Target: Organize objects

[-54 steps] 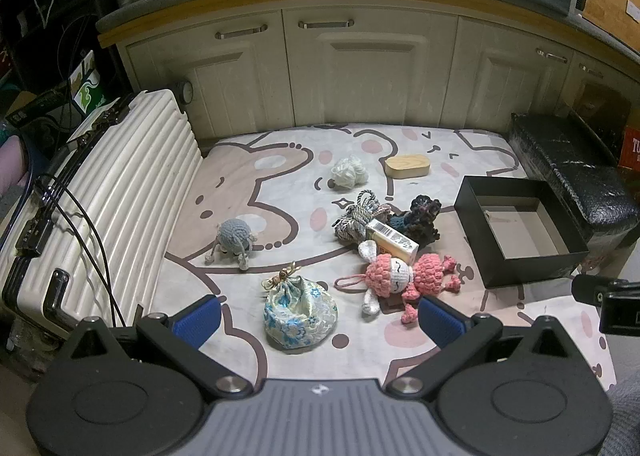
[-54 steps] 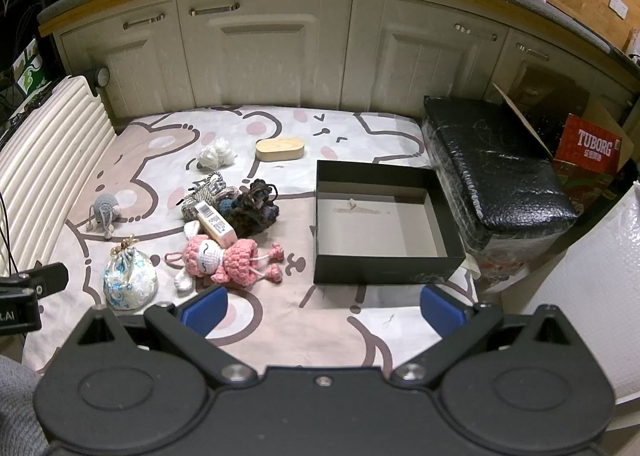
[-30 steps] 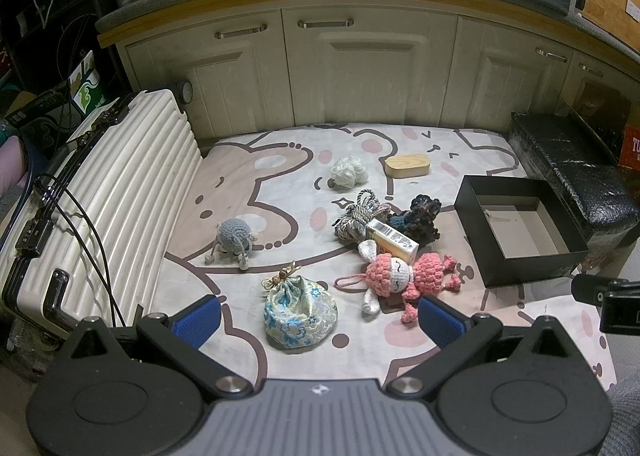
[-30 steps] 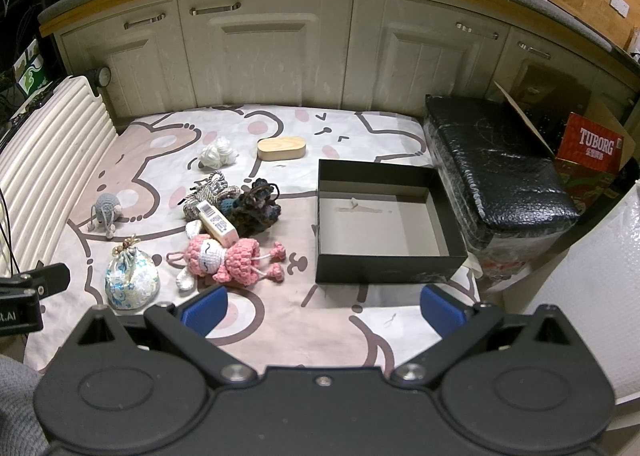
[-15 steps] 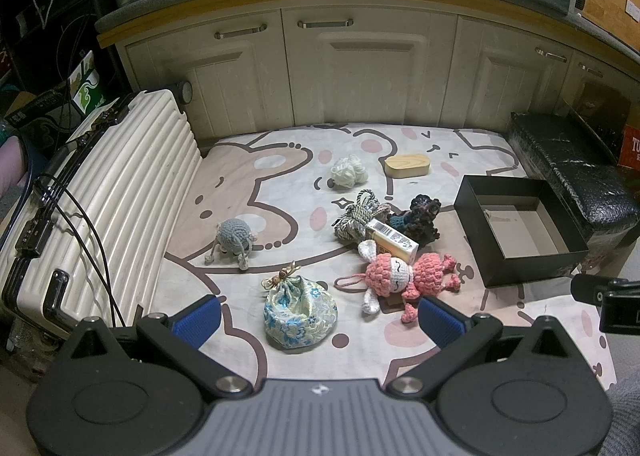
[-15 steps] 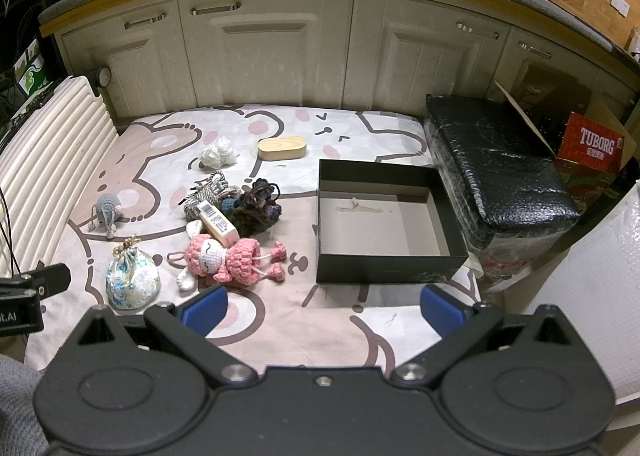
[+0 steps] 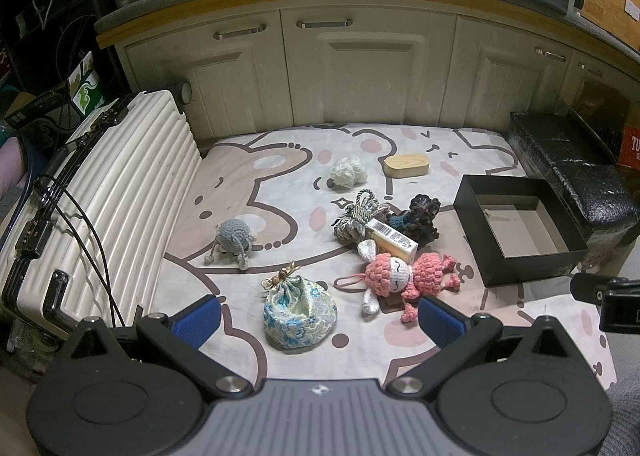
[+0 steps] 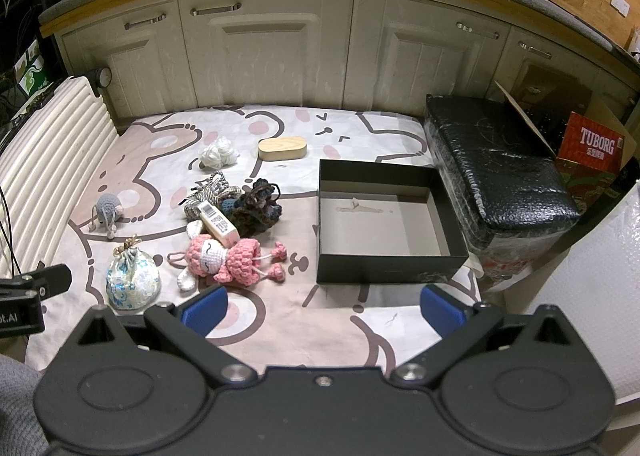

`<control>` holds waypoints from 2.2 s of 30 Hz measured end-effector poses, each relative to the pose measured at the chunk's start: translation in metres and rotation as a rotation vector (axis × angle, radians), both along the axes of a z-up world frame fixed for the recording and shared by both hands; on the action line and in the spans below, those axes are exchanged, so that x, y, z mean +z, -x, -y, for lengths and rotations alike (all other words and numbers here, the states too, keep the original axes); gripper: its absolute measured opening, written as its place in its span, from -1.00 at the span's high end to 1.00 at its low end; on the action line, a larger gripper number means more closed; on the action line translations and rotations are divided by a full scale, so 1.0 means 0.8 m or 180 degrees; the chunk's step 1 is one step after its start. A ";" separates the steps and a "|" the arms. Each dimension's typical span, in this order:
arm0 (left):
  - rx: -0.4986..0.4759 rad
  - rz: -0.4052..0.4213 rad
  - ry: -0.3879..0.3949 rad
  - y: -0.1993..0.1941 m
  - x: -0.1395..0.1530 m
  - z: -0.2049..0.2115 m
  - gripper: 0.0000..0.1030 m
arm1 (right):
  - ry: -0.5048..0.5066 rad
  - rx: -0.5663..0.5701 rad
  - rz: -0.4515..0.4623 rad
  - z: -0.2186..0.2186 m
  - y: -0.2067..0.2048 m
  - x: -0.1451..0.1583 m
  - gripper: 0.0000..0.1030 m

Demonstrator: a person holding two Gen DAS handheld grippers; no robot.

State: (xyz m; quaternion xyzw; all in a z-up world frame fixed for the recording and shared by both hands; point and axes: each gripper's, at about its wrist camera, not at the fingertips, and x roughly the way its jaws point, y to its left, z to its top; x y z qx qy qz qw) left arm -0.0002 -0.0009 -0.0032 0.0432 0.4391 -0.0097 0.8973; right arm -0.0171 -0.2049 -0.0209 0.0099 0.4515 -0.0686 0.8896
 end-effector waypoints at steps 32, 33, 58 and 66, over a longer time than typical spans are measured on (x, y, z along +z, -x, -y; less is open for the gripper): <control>0.0042 0.0193 0.0063 0.002 0.022 -0.009 -1.00 | 0.0123 0.0041 0.0113 -0.013 0.005 0.009 -1.00; 0.0054 0.0226 0.0052 0.001 0.025 -0.010 -1.00 | 0.0129 0.0060 0.0118 -0.014 0.002 0.011 -1.00; 0.0506 0.0634 -0.0180 -0.060 0.039 -0.079 -1.00 | 0.0063 0.0491 0.0444 -0.042 -0.099 0.034 -1.00; 0.0516 0.0624 -0.0152 -0.081 0.006 -0.093 -1.00 | -0.0053 0.0555 0.0429 -0.038 -0.140 0.004 -1.00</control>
